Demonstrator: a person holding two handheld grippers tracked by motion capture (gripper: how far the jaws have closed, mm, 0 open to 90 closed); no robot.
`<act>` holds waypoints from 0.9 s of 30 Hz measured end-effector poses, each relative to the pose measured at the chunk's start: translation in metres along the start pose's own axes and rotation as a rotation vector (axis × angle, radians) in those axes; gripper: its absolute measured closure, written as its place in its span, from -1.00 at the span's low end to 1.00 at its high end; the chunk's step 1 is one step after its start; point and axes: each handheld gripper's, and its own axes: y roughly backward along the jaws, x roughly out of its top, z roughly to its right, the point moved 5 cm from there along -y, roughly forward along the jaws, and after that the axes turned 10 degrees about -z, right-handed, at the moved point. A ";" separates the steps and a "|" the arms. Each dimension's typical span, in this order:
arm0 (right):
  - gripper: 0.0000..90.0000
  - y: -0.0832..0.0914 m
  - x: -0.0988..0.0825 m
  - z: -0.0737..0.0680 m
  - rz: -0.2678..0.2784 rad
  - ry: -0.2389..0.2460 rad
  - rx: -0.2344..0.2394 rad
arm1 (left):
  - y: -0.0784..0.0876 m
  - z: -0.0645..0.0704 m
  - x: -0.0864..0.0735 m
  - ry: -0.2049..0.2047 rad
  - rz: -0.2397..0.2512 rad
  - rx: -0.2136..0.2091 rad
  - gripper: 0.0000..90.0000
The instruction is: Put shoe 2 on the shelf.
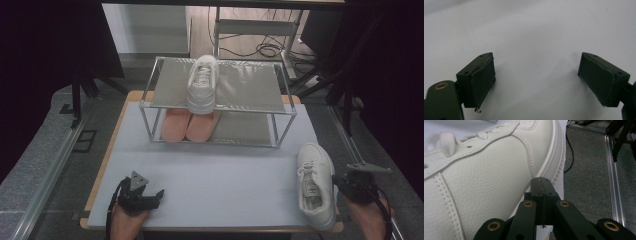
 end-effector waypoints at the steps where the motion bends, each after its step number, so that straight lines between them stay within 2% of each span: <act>1: 1.00 0.000 0.000 0.001 0.000 -0.003 0.000 | 0.000 0.000 0.000 0.001 0.000 0.000 -0.69; 15: 1.00 -0.005 -0.006 0.005 -0.015 -0.031 -0.012 | 0.000 0.000 0.000 -0.002 0.000 0.001 -0.69; 19: 1.00 -0.004 -0.006 0.005 -0.015 -0.032 -0.003 | 0.000 0.000 0.000 0.001 -0.001 -0.001 -0.69; 23: 1.00 -0.008 -0.009 0.010 -0.044 -0.045 -0.009 | 0.000 0.000 0.000 0.001 0.000 -0.001 -0.69; 27: 1.00 -0.015 -0.015 0.017 -0.052 -0.072 0.011 | 0.000 0.000 0.000 0.002 -0.001 -0.003 -0.69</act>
